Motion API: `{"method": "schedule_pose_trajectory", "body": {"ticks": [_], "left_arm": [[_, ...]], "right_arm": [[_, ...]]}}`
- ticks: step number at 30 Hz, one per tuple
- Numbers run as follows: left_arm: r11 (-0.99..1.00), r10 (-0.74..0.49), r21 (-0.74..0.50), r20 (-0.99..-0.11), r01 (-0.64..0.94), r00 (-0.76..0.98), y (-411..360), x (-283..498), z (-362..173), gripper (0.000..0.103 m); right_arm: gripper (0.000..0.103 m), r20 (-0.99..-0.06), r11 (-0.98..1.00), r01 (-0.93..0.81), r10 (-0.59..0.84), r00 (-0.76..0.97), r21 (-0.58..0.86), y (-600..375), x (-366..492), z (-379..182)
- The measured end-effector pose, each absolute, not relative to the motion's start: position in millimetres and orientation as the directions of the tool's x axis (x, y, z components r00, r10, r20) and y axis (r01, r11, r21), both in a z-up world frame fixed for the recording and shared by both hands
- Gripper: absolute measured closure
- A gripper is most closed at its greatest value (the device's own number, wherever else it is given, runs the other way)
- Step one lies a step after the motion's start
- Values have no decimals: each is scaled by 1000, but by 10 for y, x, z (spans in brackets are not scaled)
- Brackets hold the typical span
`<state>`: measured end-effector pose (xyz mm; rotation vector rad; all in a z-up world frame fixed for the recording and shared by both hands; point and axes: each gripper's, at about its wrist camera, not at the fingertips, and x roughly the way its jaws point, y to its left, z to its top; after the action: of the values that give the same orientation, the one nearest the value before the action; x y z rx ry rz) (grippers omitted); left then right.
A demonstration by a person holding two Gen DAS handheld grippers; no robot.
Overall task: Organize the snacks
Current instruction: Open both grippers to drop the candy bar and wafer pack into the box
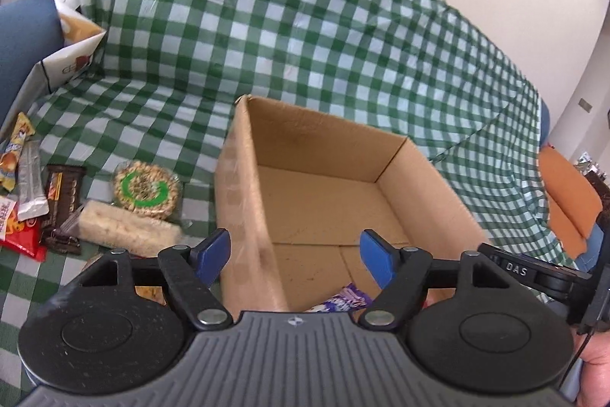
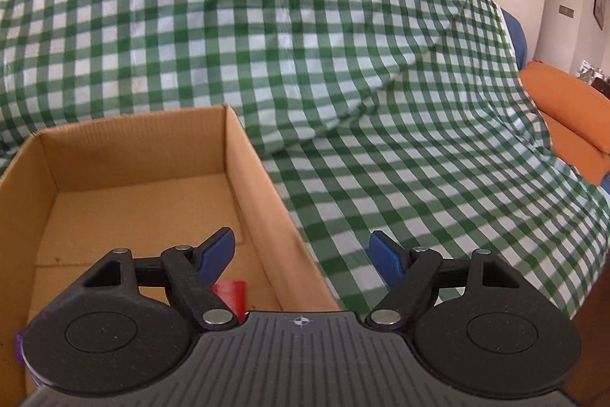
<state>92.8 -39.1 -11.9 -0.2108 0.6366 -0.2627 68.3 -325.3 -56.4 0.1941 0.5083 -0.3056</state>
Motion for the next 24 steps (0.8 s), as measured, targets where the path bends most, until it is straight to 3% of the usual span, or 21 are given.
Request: {"method": "schedule_pose_trajectory", "body": {"ticks": [1,5,9,16,20,24], "left_arm": [[948,-300,-267,-566,174,768,-392,937,-135,25],[945,-324,-248,-602,215,730,-466,953,-239,35],[947,-319,-178,-601,267,732,-611,876,-292,41],[942,-332,-161,-591,296,735,-681,786,-323,42],[938,-346,-186,-567,293,747,-626,747,-258,42],[933,-359,-199,-526,299,771,-542,656,-153,42]], "right_arm": [[32,-520,935,337,-236,821,108,-3272,686,-600],[59,-570,927,355,-226,790,125,-3385,663,-741],[76,-563,933,326,-187,805,155,-3416,572,-787],[76,-549,921,349,-204,810,172,-3509,457,-782],[75,-469,933,334,-237,851,135,-3390,288,-689],[66,-406,947,280,-197,893,157,-3251,160,-580]]}}
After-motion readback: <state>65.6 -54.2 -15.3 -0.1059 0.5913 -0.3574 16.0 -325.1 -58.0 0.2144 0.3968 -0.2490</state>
